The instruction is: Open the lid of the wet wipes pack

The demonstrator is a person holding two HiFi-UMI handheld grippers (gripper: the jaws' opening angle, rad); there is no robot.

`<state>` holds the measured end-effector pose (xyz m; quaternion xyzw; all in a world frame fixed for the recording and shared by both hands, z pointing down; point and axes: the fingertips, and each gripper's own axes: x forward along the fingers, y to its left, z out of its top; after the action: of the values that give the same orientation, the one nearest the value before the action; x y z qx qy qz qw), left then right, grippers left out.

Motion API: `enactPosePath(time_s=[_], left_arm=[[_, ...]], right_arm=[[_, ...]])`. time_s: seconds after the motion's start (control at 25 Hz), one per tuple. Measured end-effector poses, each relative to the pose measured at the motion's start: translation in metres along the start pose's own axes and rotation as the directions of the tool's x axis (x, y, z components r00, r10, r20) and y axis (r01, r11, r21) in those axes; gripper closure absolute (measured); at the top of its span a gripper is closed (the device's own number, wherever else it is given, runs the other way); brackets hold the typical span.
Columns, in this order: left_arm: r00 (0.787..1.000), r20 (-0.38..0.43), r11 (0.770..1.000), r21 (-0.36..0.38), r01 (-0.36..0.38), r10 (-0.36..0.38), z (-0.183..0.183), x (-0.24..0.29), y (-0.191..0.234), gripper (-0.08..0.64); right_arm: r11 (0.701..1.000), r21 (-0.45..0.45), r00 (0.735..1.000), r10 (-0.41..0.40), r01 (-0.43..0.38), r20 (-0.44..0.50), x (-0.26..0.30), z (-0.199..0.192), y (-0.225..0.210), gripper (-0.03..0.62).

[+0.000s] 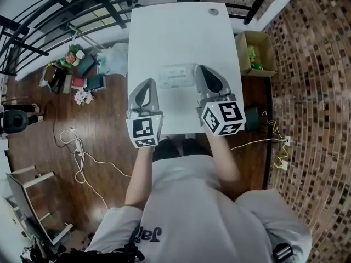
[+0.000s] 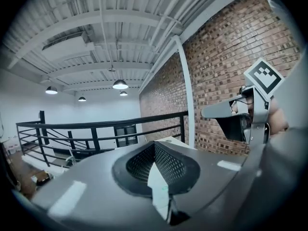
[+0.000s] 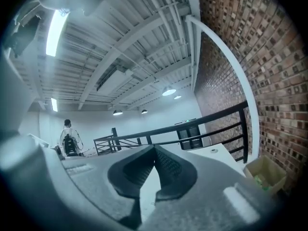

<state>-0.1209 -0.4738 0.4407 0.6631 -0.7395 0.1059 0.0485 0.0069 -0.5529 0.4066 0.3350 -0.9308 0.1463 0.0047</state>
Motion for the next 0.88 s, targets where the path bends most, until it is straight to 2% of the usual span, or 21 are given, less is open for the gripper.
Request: enactPosePath(time_s=[0.24,0.44,0.52,0.6,0.68,0.88], left_arm=[[0.995,-0.092,0.999,-0.019,0.031,-0.033,-0.028,0.042,0.015,0.545],[0.981,-0.156,0.993,-0.063,0.103,-0.112,-0.059,0.072,0.009,0.545],[0.964,-0.203,0.984,-0.094,0.153,-0.169,-0.079,0.080,0.004,0.545],[0.930,-0.278,0.967,-0.152,0.204,-0.240,-0.102,0.084,-0.002,0.545],[0.900,-0.336,0.956,-0.188,0.225,-0.278,-0.123,0.086,-0.005,0.543],[0.878,-0.382,0.956,-0.174,0.236,-0.287,-0.153,0.092,0.000,0.545]], right_arm=[[1.000,0.027,0.997,0.003,-0.001,-0.071,0.036,-0.016,-0.004,0.601],[1.000,0.024,0.996,-0.016,0.019,-0.088,0.061,-0.020,-0.008,0.601],[0.999,0.033,0.992,-0.032,0.036,-0.118,0.068,-0.033,-0.009,0.601],[0.998,0.048,0.987,-0.042,0.050,-0.153,0.071,-0.049,-0.009,0.601],[0.996,0.062,0.981,-0.051,0.064,-0.188,0.071,-0.066,-0.008,0.601],[0.994,0.076,0.965,-0.062,0.083,-0.254,0.074,-0.097,-0.005,0.601]])
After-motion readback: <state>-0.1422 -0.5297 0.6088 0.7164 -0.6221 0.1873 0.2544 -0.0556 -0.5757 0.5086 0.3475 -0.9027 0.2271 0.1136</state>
